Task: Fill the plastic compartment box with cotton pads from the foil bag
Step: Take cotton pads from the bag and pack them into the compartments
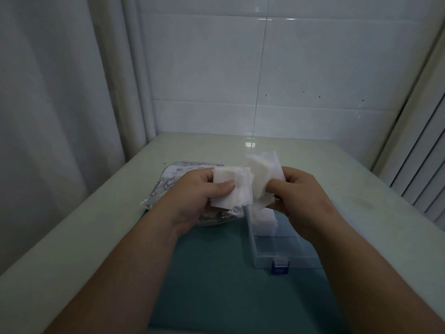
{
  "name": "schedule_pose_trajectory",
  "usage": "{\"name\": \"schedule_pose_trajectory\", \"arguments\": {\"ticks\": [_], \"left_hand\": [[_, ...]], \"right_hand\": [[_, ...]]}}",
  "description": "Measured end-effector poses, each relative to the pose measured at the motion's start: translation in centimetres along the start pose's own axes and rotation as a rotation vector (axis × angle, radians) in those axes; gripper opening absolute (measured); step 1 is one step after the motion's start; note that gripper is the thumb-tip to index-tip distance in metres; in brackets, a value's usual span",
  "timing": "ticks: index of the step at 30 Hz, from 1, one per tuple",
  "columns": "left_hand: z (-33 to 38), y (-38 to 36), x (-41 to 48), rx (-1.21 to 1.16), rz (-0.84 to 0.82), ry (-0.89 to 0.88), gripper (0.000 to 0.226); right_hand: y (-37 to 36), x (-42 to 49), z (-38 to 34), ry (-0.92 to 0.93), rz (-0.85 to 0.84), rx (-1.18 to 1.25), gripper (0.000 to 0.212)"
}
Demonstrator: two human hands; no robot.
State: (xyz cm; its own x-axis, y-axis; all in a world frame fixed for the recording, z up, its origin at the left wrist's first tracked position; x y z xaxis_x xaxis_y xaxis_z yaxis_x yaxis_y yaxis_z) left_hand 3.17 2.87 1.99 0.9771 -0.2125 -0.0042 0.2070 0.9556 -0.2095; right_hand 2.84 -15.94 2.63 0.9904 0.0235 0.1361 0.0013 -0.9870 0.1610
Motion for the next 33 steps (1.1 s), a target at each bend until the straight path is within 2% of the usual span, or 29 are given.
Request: {"name": "schedule_pose_trajectory", "arguments": {"ticks": [5, 11, 21, 26, 33], "left_hand": [[0.0, -0.3, 0.0, -0.003, -0.02, -0.069, 0.042], [0.0, -0.5, -0.1, 0.161, 0.016, -0.178, 0.034], [-0.2, -0.8, -0.1, 0.255, 0.046, -0.22, 0.04], [0.1, -1.0, -0.3, 0.298, 0.01, -0.255, 0.047], [0.1, -1.2, -0.2, 0.298, -0.007, -0.3, 0.041]], "right_hand": [[-0.4, 0.3, 0.6, -0.023, -0.038, -0.014, 0.023], [-0.8, 0.2, 0.7, -0.003, -0.108, -0.076, 0.026], [-0.7, 0.3, 0.9, 0.021, -0.065, -0.209, 0.019], [-0.8, 0.2, 0.9, -0.015, -0.066, -0.167, 0.021], [-1.1, 0.0, 0.8, -0.07, -0.112, -0.035, 0.023]]}}
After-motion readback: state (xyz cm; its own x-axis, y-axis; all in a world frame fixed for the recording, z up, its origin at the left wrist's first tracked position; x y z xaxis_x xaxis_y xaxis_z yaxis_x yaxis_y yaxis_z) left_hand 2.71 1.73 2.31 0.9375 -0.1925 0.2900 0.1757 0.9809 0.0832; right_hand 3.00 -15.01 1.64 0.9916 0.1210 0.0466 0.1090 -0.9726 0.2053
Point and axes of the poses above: each hand's wrist, its own x-axis towards the middle knuckle, its own y-axis out of the back of the hand, z = x × y, the point moved 2 cm from there along x, towards the middle knuckle, and after that the axes turned 6 degrees about -x, right-handed, at the moved point
